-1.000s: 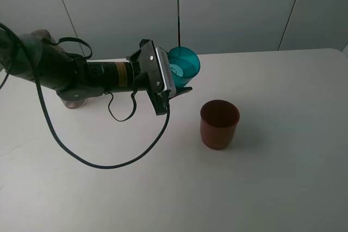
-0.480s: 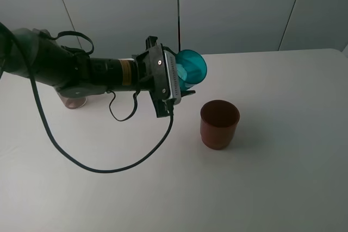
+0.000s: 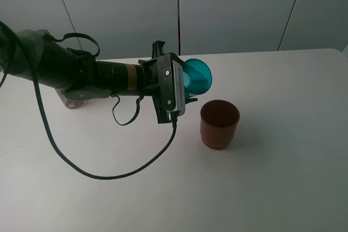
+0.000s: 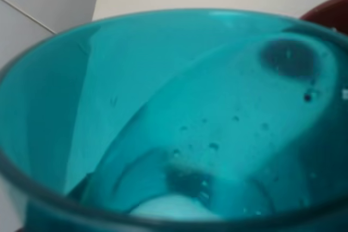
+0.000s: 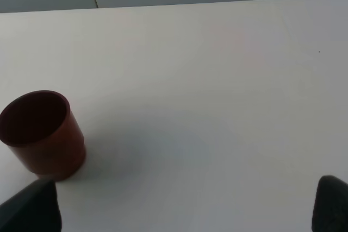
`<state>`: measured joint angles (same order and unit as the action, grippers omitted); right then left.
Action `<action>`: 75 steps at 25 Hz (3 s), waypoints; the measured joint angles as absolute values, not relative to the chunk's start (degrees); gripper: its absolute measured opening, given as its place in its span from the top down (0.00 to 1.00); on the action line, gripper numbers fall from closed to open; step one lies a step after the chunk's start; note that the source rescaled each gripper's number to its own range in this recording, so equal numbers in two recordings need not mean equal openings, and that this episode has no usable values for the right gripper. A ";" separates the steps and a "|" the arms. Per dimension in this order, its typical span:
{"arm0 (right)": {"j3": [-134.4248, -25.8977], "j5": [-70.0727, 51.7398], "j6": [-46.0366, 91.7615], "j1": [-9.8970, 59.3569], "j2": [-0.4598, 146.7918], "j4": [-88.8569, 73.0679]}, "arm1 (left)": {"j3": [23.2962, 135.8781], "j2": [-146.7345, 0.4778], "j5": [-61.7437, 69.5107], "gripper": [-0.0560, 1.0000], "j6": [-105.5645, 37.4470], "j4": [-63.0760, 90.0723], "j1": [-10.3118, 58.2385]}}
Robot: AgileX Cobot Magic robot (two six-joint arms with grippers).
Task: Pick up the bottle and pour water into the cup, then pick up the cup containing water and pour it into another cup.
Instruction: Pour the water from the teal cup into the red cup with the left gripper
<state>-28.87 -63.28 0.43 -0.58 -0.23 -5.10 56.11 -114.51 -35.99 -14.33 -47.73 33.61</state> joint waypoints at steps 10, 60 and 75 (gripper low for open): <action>-28.87 -63.28 0.43 -0.58 -0.23 -5.10 | 56.11 -114.51 -33.03 0.88 -16.49 -47.24 34.60; -28.87 -63.28 0.43 -0.58 -0.23 -5.10 | 60.18 -114.43 -17.03 0.88 -24.72 -41.34 39.83; -28.87 -63.28 0.43 -0.58 -0.23 -5.10 | 61.04 -114.43 -13.82 0.88 -27.27 -41.56 39.94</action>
